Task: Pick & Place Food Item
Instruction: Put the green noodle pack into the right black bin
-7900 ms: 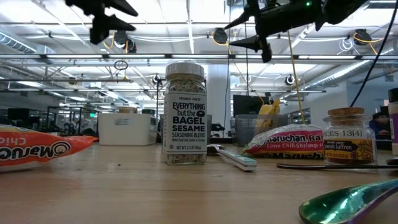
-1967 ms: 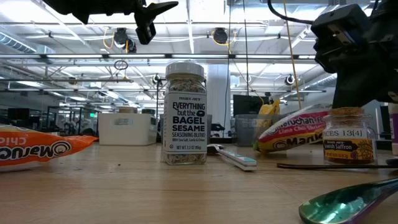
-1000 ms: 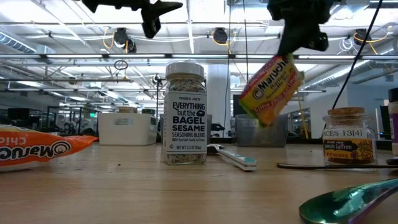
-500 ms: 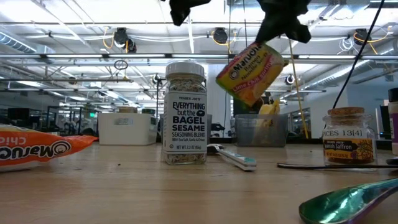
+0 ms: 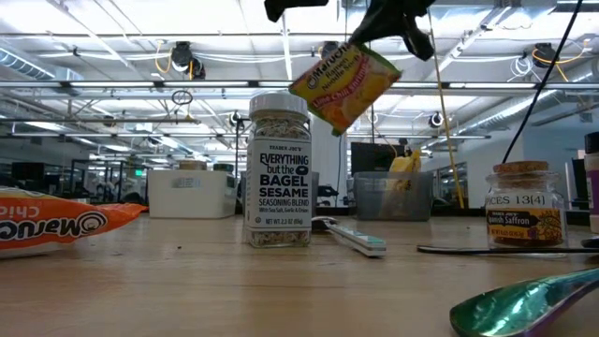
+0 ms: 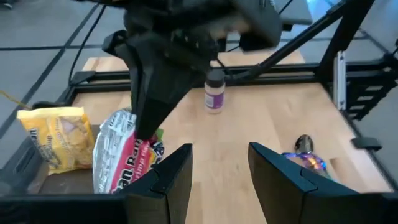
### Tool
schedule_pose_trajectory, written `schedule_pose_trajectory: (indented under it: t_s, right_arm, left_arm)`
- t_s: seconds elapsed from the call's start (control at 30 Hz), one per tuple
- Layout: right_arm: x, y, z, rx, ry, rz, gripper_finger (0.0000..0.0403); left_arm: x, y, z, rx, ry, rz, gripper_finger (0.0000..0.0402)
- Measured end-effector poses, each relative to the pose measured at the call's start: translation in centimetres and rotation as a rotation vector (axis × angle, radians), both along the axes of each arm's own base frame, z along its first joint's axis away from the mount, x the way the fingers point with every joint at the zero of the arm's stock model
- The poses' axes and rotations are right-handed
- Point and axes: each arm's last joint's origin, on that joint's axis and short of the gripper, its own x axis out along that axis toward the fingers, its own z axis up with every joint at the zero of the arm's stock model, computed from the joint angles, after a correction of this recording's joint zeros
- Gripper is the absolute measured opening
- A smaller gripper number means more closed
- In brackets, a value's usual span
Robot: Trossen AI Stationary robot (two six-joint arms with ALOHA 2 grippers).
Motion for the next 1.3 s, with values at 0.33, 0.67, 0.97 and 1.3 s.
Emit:
schedule_pose_trajectory:
  t_s: [0.33,0.67,0.97,1.3]
  right_arm:
    - [1.3,-1.0,0.8,0.01,-0.143,-0.017,0.0]
    - [2.9,-1.1,0.6,0.031,-0.225,-0.003,0.0]
    - [3.1,-1.2,0.9,0.027,-0.272,-0.002,0.0]
    - [3.1,-1.1,0.9,0.031,-0.276,0.001,0.0]
  left_arm:
    - [-0.1,-0.9,-0.1,0.243,0.029,0.149,0.0163]
    - [-0.1,-1.0,-0.1,0.357,0.044,0.228,0.0163]
    - [-0.2,-0.9,-0.3,0.379,0.069,0.257,0.0163]
    - [-0.3,-0.5,-0.2,0.407,0.078,0.322,0.0163]
